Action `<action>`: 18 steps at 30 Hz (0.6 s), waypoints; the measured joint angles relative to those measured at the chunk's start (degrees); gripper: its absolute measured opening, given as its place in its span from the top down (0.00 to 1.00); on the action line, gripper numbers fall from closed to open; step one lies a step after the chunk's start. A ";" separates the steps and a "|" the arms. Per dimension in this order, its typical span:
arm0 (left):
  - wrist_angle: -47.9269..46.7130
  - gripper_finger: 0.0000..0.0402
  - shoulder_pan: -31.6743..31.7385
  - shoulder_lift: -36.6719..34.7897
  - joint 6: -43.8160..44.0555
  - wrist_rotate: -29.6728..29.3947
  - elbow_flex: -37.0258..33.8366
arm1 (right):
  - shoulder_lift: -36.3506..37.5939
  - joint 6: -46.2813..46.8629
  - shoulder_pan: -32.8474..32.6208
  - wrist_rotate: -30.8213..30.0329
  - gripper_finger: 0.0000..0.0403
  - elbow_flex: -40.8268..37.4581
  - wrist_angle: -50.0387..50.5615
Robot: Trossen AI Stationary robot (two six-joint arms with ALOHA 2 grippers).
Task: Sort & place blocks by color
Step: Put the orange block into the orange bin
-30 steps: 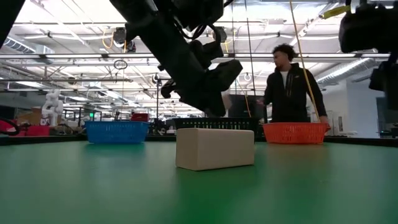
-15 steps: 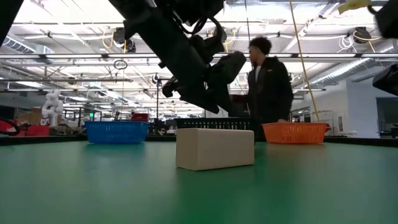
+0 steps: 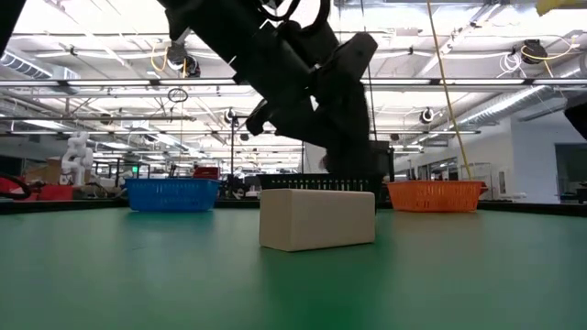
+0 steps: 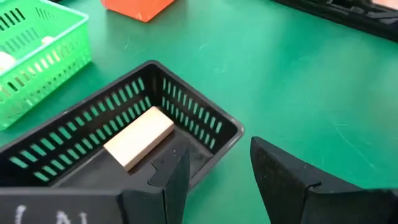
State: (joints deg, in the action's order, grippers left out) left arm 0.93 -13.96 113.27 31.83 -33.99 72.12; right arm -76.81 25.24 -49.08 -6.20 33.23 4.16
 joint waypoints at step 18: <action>2.25 0.58 -1.57 -0.02 0.11 -0.01 0.00 | -6.50 -5.16 -0.54 -1.41 0.71 0.02 -6.67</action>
State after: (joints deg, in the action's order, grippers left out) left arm 3.18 -15.53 113.25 31.94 -33.99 72.12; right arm -83.30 20.08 -49.63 -7.61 33.26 -2.51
